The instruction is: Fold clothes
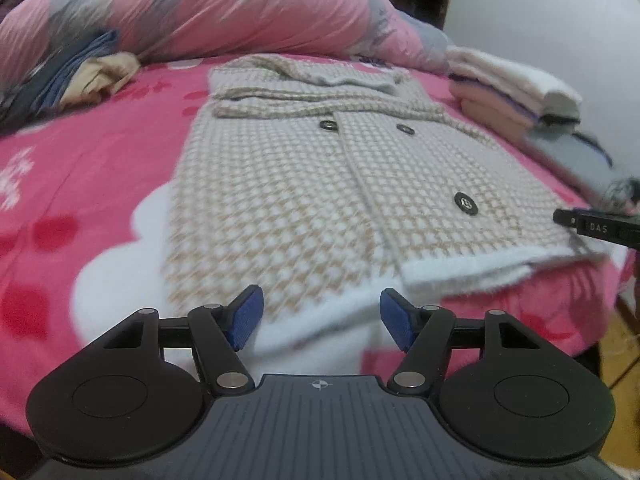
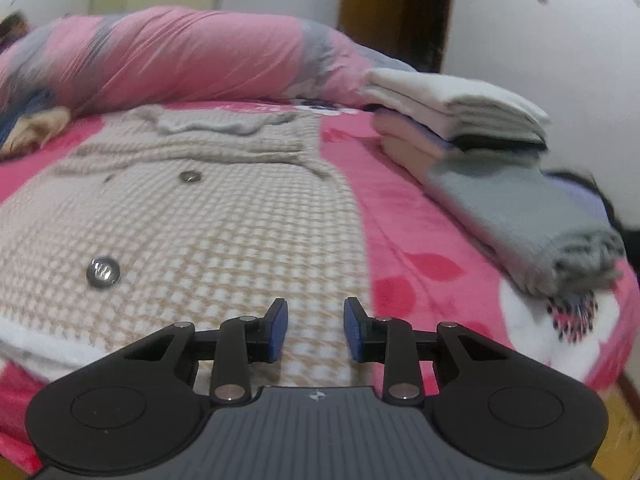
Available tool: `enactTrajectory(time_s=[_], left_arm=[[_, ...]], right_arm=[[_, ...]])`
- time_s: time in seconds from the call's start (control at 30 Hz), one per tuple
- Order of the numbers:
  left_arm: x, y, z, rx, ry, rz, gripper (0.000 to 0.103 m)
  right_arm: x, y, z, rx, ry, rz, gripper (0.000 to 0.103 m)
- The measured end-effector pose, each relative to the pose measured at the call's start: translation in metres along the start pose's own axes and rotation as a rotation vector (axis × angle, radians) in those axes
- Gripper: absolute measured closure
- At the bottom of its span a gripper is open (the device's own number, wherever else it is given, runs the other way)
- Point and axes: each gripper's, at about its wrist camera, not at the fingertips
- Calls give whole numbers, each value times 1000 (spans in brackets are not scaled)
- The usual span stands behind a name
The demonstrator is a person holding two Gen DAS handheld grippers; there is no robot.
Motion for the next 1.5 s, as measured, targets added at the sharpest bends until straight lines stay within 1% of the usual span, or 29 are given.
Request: enactTrajectory(time_s=[0.1,0.13,0.2,0.27,0.4,0.47,0.57,0.7,0.77,0.8,0.83,0.87,0.93,1.0,1.03,1.13,1.33,1.5], left_arm=[[16,-5,-17,-38,17,-41,37],[21,-6,-21,-50,24,-54,37],[29,-6,-23,-57,31,-84,37],[36,-5,-21,-50,31,-126,37],[53,-5,-16,-22,8,-233,38],[61,-6,-13,-7,-13,-290,39],[69,-8,-6,21,-23,-346,44],[70,-9,0,25,-17,-358,46],[69,-9,0,17,-20,-354,51],[70,-9,0,14,-28,-354,59],[70,-9,0,11,-36,-354,64],[70,-8,0,8,-44,-353,65],[69,-8,-1,2,-52,-345,73],[68,-7,0,-1,-54,-338,76],[68,-8,-1,-2,-56,-339,82],[70,-7,-1,-7,-67,-345,91],[71,-1,-8,-49,-100,-364,95],[76,5,-10,-71,-143,-413,96]], right_arm=[[-8,4,-12,-24,9,73,70],[-10,6,-15,-33,31,95,70],[-9,11,-21,-43,132,160,69],[-5,15,-23,-26,277,226,69],[11,15,-16,51,551,335,68],[20,11,-9,98,658,389,68],[31,4,3,166,747,450,68],[45,0,11,221,780,471,68],[49,-2,13,238,792,469,68],[52,-2,13,244,795,466,68],[54,-3,12,249,796,462,68],[56,-3,13,252,800,459,68],[58,-2,14,258,812,454,68],[60,-2,17,268,827,458,67],[62,-3,18,277,834,465,67],[65,-5,24,305,856,485,66],[73,-10,37,356,938,571,65],[79,-21,51,426,994,692,65]])
Point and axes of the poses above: each gripper's, at about its wrist camera, not at the fingertips, and z roughly the way its jaws point, x to its left, y to its top, and after that the axes turned 5 degrees about y, right-handed
